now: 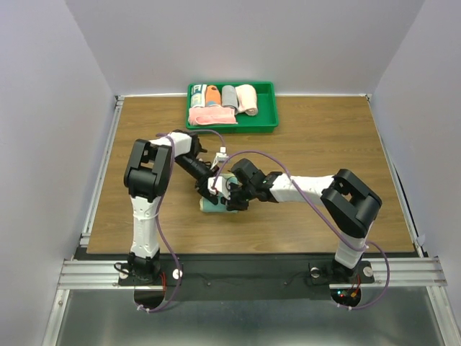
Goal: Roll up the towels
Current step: Roll the towel
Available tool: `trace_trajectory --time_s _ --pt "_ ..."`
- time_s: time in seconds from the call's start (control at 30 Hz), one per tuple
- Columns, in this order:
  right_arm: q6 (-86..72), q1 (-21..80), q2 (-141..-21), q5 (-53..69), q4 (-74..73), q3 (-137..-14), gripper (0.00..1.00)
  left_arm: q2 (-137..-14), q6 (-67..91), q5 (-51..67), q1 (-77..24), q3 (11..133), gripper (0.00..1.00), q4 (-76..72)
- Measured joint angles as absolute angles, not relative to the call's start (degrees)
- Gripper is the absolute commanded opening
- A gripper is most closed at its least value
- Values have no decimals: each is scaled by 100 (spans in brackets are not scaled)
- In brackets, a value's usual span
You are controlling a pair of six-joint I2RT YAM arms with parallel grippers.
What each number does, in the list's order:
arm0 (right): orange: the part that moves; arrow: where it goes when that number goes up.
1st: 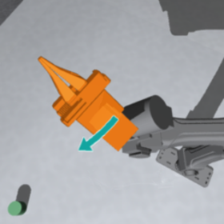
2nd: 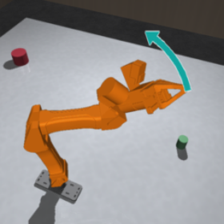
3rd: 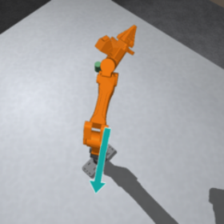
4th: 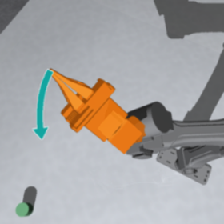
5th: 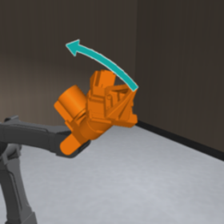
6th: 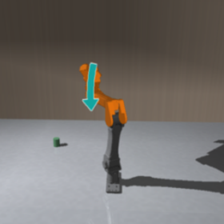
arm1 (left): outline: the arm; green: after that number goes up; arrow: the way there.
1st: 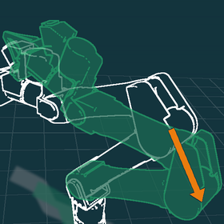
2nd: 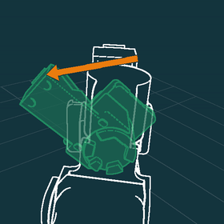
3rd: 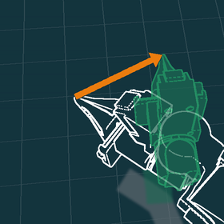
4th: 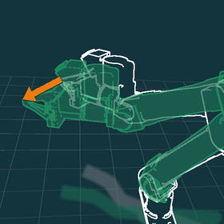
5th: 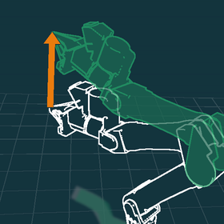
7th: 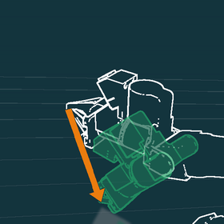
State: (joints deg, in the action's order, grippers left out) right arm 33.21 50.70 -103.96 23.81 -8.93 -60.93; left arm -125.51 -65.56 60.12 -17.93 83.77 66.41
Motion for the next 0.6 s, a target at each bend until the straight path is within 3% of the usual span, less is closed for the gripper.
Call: trace_trajectory --time_s 0.1,0.4,0.6 --pt "3323 5072 -10396 2504 -919 -6093 1 -12258 -6558 5902 -1619 8182 65 6324" --pt "3304 5011 -10481 3197 -1494 -6259 1 -11520 -6775 5529 -447 8060 69 5739" --pt "2816 4517 -10991 4357 -1942 -6692 1 -10285 -6672 5494 250 7091 73 5205"
